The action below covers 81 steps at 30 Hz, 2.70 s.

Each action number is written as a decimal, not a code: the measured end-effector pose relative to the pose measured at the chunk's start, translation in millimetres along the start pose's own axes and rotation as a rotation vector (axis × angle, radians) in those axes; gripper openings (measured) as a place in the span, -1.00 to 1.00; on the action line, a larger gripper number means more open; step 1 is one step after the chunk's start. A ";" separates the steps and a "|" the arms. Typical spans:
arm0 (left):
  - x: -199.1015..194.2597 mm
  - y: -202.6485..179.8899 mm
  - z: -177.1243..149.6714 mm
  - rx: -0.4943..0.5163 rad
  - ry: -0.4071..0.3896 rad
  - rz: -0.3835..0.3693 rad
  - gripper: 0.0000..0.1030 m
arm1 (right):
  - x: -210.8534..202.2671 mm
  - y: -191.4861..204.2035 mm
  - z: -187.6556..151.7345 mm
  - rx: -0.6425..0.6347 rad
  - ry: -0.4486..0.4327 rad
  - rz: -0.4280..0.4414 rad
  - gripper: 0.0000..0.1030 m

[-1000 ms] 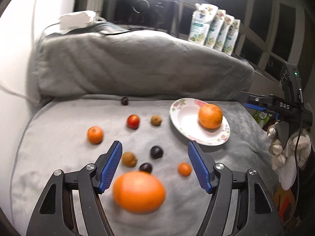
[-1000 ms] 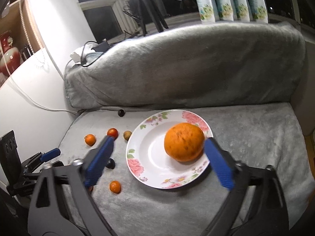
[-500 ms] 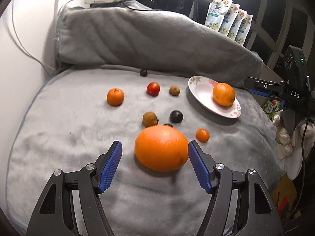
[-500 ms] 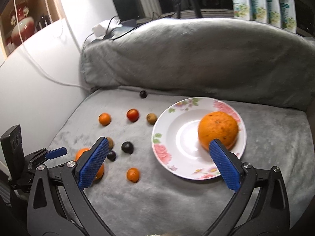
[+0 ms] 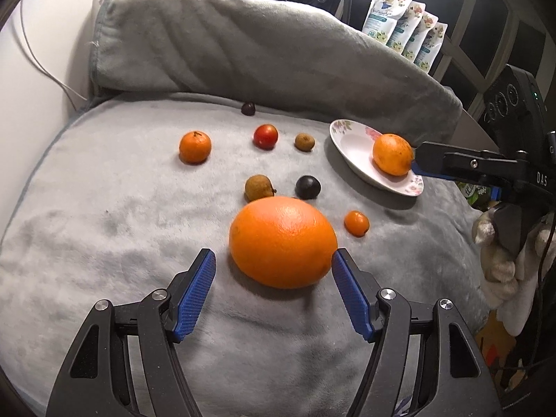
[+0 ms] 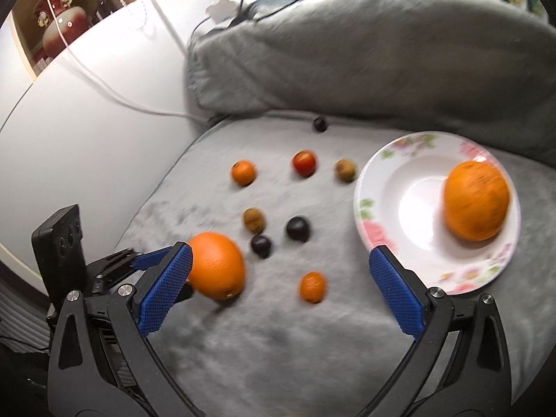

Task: Organize fruits
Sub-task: 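Move the right tool to the large smooth orange and grasp it, then lift the large orange onto the plate beside the tangerine, release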

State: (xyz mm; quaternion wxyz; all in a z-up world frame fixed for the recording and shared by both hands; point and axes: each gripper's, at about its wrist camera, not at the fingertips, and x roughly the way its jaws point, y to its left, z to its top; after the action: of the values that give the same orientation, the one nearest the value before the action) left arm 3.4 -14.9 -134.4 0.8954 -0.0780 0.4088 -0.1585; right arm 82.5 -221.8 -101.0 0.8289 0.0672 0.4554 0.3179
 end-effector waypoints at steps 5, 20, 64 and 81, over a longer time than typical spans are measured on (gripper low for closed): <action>4.7 1.4 -2.6 -0.005 0.011 -0.019 0.43 | 21.0 12.6 -1.2 -0.003 0.062 0.064 1.00; 23.4 3.5 -6.2 -0.023 0.053 -0.068 0.49 | 78.9 26.5 -6.7 0.054 0.221 0.186 0.88; 24.4 -40.7 20.7 0.051 -0.013 -0.162 0.41 | 29.4 16.5 0.4 0.073 0.125 0.171 0.28; 59.9 -89.3 53.3 0.124 0.015 -0.256 0.41 | -11.1 -47.4 8.4 0.205 0.029 0.090 0.28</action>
State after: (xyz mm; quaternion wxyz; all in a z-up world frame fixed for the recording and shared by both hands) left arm 61.0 -118.9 -117.9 0.8678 -0.0727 0.3917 -0.2971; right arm 107.1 -264.2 -107.3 0.7960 0.1675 0.4938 0.3073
